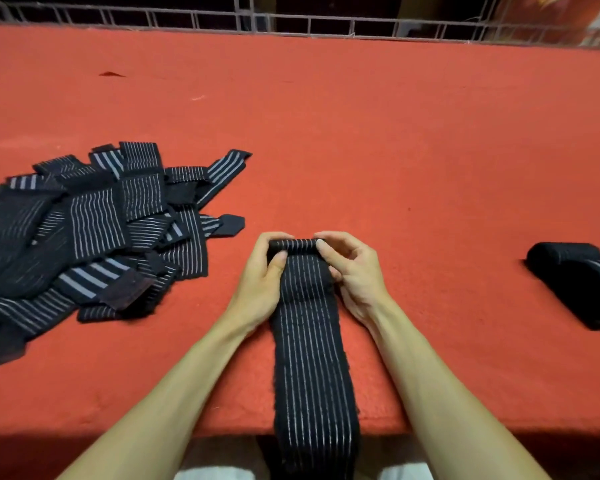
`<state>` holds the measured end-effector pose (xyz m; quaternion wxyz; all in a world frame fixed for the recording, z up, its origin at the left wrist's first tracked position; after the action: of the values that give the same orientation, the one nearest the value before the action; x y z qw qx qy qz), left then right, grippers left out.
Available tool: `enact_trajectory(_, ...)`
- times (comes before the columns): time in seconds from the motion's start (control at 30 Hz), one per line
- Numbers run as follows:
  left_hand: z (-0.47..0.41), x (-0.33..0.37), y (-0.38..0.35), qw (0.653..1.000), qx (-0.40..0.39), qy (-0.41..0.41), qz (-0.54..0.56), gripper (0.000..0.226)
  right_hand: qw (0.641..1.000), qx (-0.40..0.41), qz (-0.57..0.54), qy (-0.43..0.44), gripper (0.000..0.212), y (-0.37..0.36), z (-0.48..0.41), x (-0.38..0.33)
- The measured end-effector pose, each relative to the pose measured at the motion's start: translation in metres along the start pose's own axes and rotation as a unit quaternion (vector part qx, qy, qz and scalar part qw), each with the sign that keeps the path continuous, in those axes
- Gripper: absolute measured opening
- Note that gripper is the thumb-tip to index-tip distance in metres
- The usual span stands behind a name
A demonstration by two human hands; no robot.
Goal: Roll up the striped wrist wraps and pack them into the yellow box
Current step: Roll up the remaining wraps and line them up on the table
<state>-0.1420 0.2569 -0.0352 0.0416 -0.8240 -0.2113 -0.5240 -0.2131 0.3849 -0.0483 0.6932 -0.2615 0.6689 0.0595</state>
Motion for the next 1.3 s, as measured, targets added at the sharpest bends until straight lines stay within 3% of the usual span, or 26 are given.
enact_trajectory(0.13, -0.002, 0.008, -0.001, 1.0, -0.007, -0.015, 0.018, 0.034, 0.999, -0.027, 0.024, -0.039, 0.037, -0.007, -0.001, 0.007)
enact_trajectory(0.4, -0.001, 0.001, -0.009, 0.998, -0.055, 0.027, 0.03, 0.026, 1.0, -0.006, 0.001, -0.01, 0.014, 0.001, 0.001, 0.005)
enact_trajectory(0.53, 0.005, -0.007, -0.013, 0.994, -0.072, 0.063, 0.047, 0.022, 0.999, -0.018, 0.035, 0.019, 0.015, 0.0, 0.001, 0.001)
enact_trajectory(0.63, 0.004, -0.009, -0.008, 0.997, -0.039, 0.06, 0.006, 0.017, 0.999, -0.025, 0.031, 0.037, 0.017, -0.001, 0.005, -0.003)
enact_trajectory(0.87, 0.003, 0.002, -0.005, 0.998, -0.021, 0.034, 0.054, 0.028, 0.996, -0.05, 0.045, 0.063, 0.026, -0.005, 0.005, -0.004)
enact_trajectory(1.1, 0.005, -0.007, -0.004, 0.997, -0.023, 0.056, 0.054, 0.007, 0.997, -0.081, -0.002, 0.003, 0.02, -0.011, 0.005, 0.003)
enact_trajectory(1.2, 0.006, -0.005, -0.005, 0.997, -0.027, 0.047, 0.055, 0.012, 0.998, -0.057, -0.004, -0.02, 0.014, -0.011, 0.005, 0.006)
enact_trajectory(1.3, 0.007, -0.005, -0.005, 0.998, -0.032, 0.035, 0.046, 0.019, 0.998, -0.032, 0.052, -0.006, 0.026, -0.012, 0.004, 0.007)
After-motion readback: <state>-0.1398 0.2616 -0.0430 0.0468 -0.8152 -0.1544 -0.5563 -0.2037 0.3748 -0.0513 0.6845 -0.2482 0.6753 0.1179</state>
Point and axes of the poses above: each hand's wrist, its own z-axis away from the middle knuckle, its own y-axis out of the back of the hand, x = y × z, the point moved 8 cm from there along -z, towards the middle knuckle, and after that the axes turned 4 degrees about -y, right-handed, at the moved point
